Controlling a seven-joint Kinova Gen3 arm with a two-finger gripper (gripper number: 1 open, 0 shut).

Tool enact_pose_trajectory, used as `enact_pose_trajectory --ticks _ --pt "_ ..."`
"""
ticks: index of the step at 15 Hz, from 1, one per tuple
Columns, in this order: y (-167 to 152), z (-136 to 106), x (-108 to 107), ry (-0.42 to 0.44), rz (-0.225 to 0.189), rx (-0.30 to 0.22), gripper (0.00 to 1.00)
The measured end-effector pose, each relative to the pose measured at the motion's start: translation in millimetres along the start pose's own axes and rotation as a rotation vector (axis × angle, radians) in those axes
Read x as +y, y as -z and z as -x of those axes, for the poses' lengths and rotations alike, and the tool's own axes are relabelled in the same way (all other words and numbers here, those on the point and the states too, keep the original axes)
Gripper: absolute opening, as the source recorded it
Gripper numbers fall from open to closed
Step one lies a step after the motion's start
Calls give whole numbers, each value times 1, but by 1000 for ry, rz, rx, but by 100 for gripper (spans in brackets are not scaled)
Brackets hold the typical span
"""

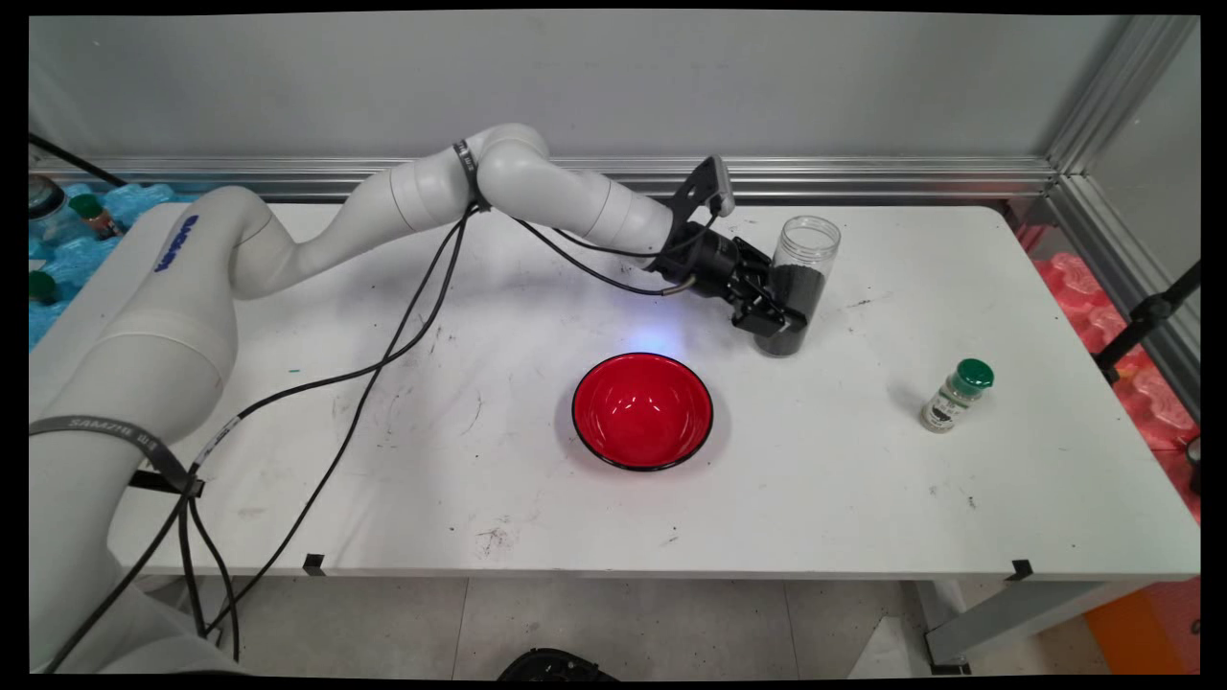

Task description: Pour the black seasoning powder in the red bowl

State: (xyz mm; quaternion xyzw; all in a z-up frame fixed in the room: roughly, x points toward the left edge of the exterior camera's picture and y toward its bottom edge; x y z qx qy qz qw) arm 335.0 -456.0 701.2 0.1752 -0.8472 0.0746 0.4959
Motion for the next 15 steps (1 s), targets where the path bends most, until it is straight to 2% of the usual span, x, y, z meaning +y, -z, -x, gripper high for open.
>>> enact_pose_trajectory --ticks 15 --pt "58 -29 5 23 -54 49 0"
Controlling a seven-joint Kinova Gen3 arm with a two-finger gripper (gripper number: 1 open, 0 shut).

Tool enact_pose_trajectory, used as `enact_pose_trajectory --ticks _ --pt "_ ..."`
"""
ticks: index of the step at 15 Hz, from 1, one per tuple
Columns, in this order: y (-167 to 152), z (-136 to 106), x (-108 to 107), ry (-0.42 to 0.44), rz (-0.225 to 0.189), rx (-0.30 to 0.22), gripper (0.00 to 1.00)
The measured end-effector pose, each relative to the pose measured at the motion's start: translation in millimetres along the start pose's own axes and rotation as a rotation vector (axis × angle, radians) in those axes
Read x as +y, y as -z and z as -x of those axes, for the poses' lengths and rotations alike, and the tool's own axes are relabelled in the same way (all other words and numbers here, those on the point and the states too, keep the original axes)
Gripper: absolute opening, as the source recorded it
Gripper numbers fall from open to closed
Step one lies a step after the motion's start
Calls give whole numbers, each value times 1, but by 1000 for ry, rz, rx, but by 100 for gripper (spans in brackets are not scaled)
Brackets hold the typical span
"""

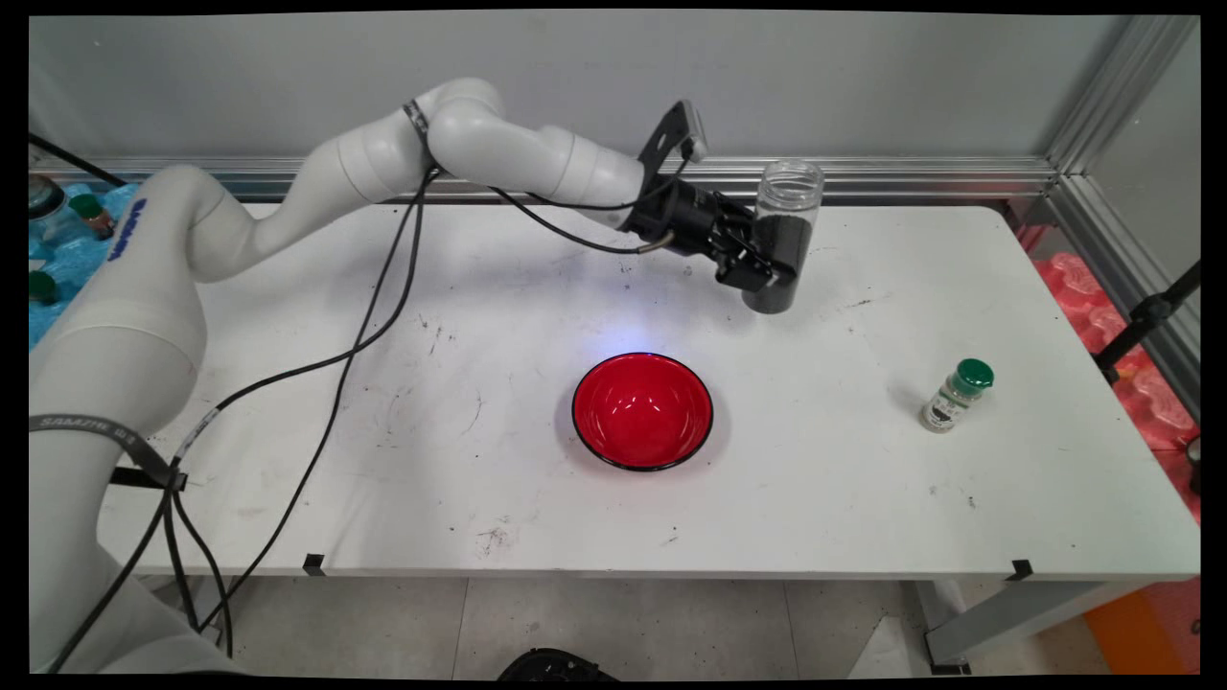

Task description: Pour the black seasoning powder in the red bowl

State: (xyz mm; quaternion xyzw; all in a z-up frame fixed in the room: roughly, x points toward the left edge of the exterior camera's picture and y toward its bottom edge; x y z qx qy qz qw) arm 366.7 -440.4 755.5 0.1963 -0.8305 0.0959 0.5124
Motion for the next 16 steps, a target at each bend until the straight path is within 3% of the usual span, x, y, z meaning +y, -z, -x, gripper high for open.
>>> enact_pose_trajectory --ticks 16 --pt "85 -18 4 -47 -54 -8 0"
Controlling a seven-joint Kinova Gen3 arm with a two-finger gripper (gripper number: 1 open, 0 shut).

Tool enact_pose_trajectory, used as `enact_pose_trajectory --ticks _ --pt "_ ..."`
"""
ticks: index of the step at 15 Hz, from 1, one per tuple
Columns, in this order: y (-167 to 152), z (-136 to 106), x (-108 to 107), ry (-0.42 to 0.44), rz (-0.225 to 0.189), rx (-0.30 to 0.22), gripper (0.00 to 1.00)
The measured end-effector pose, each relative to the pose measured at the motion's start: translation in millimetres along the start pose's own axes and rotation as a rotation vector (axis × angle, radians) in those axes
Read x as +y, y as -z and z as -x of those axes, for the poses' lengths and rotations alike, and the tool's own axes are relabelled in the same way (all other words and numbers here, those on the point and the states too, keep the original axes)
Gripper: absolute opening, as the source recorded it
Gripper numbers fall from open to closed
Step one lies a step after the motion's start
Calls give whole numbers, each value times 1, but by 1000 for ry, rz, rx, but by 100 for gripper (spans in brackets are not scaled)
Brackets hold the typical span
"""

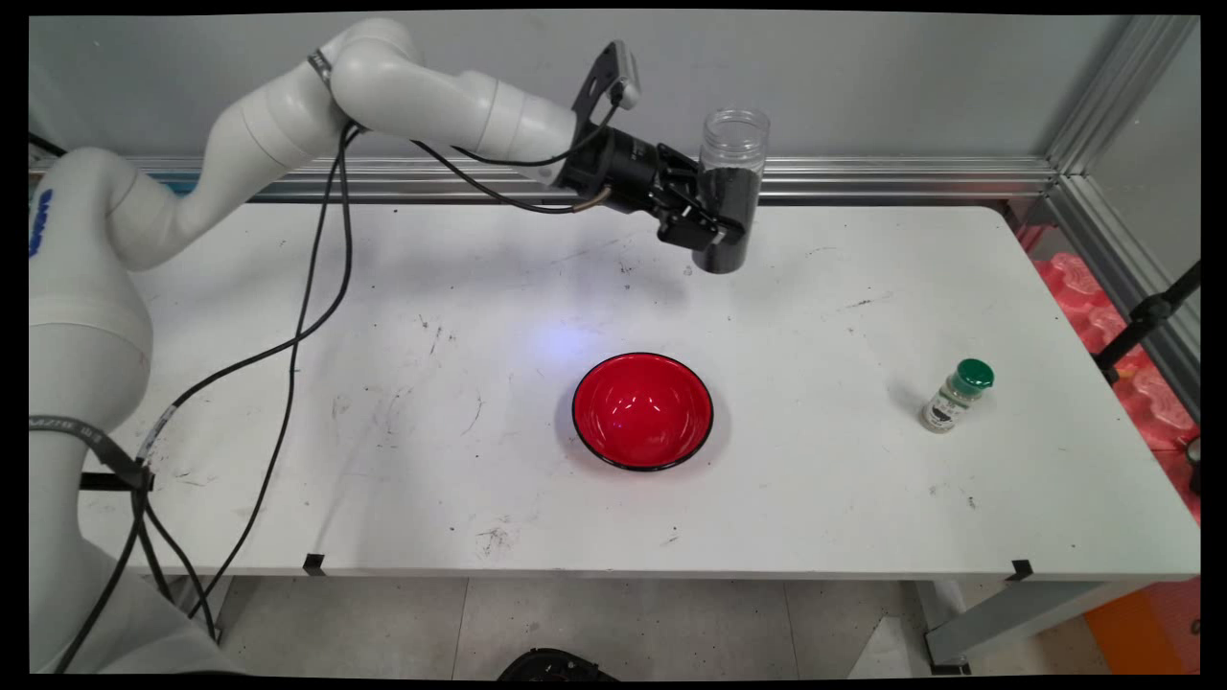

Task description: Pour the black seasoning powder in the red bowl

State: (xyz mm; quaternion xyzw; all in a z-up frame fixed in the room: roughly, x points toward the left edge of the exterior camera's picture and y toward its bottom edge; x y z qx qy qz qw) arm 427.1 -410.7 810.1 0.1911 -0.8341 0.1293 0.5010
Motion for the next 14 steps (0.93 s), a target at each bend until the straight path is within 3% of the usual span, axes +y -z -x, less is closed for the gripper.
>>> enact_pose_trajectory --ticks 9,14 --pt "30 4 0 -106 -12 -39 0" --pt "42 7 6 -175 5 -56 0"
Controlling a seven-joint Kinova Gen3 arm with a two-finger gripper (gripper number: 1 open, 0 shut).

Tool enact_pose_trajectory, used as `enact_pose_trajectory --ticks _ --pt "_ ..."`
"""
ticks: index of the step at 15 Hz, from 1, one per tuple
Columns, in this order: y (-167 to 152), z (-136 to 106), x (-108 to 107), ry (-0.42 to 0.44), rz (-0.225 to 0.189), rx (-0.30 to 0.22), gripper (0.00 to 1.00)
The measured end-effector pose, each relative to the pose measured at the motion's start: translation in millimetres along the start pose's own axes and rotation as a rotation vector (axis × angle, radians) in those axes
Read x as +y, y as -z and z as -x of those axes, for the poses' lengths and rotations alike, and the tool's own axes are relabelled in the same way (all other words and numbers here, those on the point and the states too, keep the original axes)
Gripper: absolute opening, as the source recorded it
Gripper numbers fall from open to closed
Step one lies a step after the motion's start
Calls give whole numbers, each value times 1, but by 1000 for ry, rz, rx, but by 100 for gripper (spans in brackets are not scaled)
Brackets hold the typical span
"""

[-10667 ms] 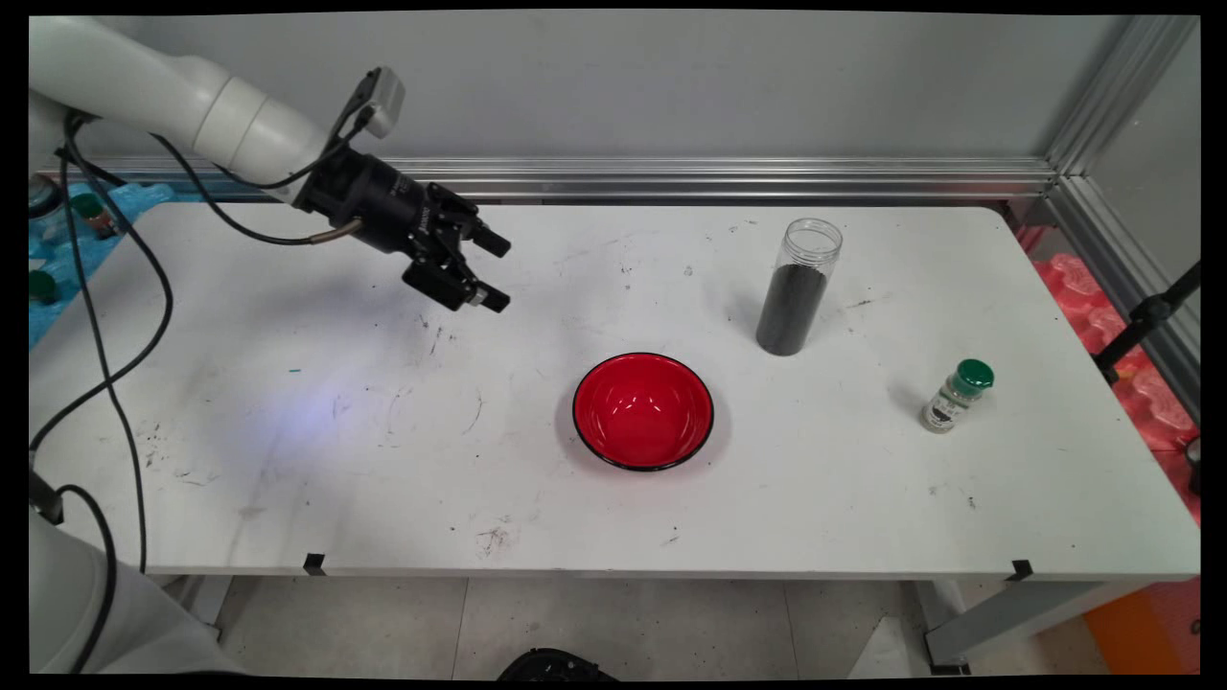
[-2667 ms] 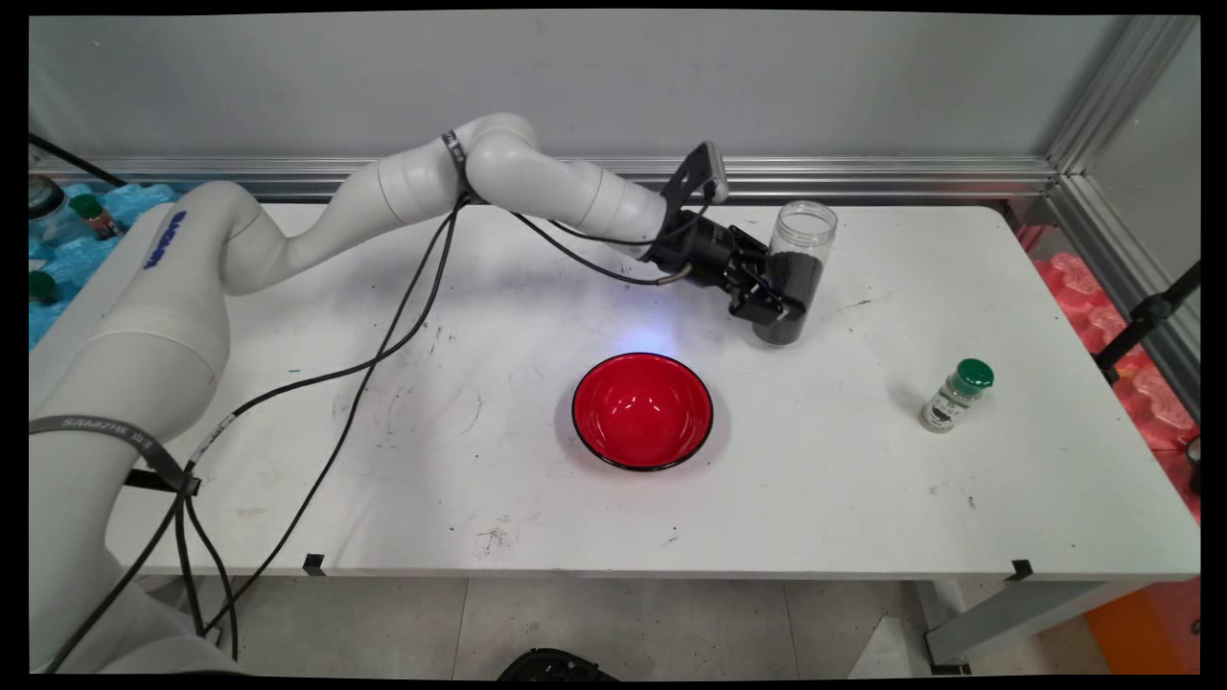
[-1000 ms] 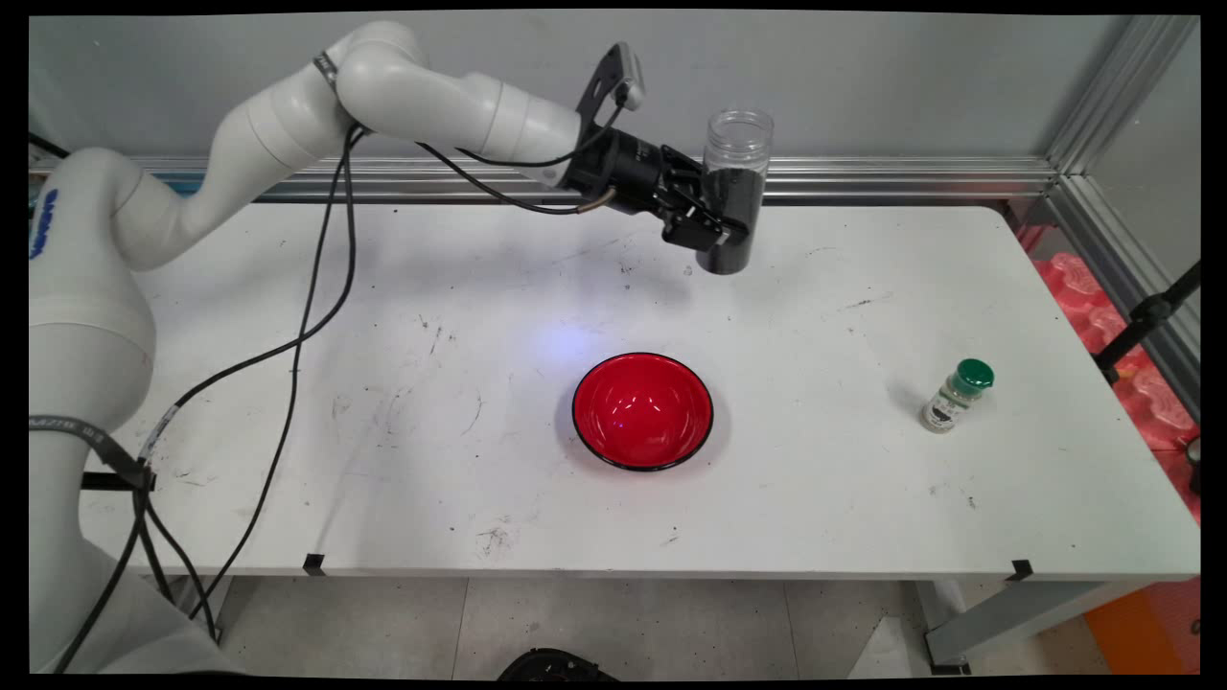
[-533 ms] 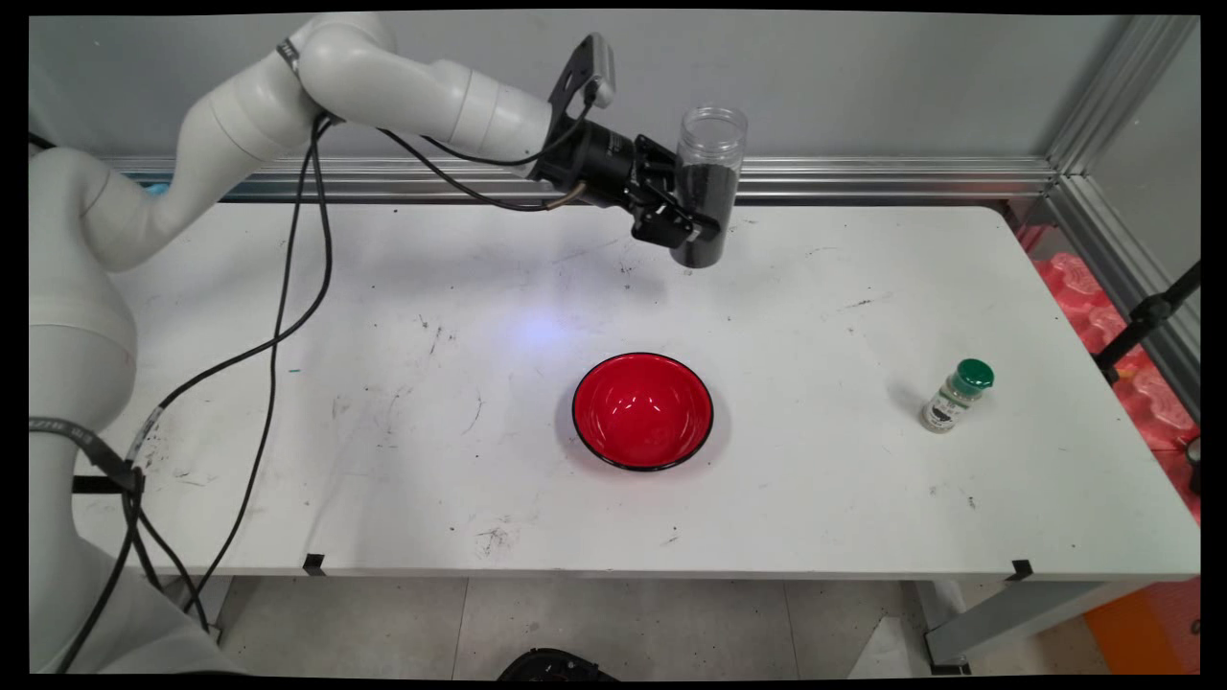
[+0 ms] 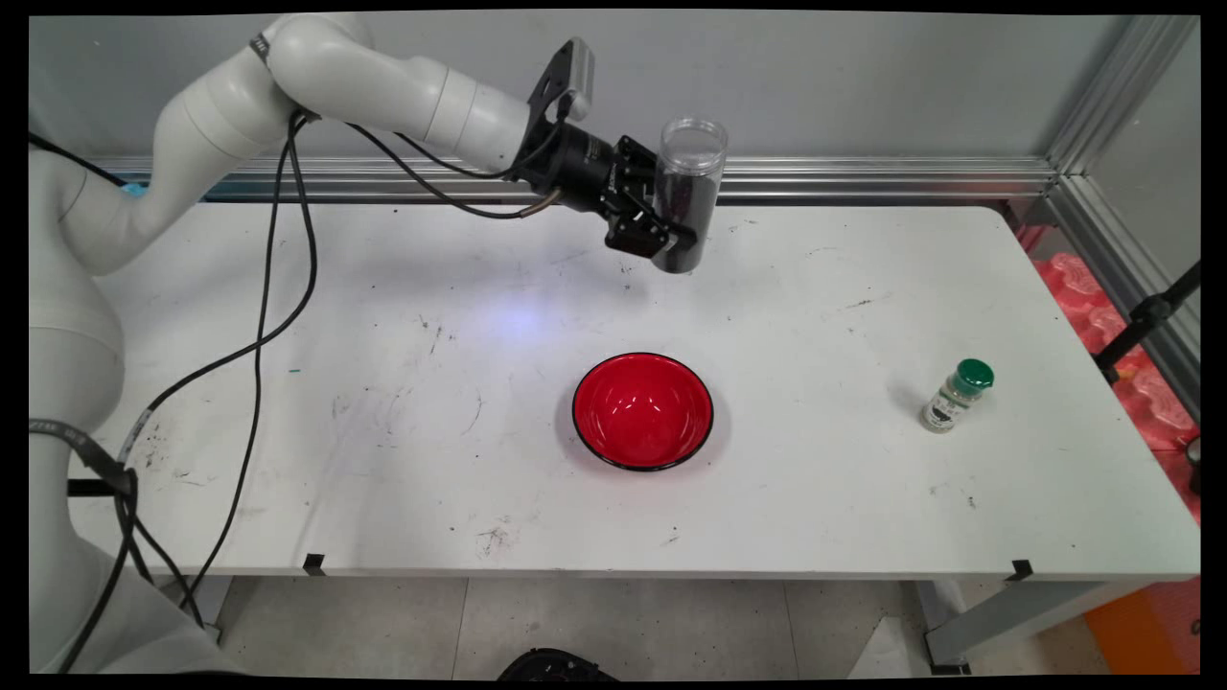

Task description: Pour the black seasoning powder in the red bowl

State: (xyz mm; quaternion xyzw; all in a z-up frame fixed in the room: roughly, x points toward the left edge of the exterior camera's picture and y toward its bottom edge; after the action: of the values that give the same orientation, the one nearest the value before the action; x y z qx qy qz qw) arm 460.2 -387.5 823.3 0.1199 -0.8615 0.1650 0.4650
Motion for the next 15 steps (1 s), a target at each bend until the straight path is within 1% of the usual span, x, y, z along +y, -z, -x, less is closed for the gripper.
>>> enact_pose_trajectory --ticks 5,11,15 --pt "7 4 7 -95 17 -25 0" --pt "10 11 16 -249 40 -58 0" --pt "9 14 22 -355 46 -81 0"
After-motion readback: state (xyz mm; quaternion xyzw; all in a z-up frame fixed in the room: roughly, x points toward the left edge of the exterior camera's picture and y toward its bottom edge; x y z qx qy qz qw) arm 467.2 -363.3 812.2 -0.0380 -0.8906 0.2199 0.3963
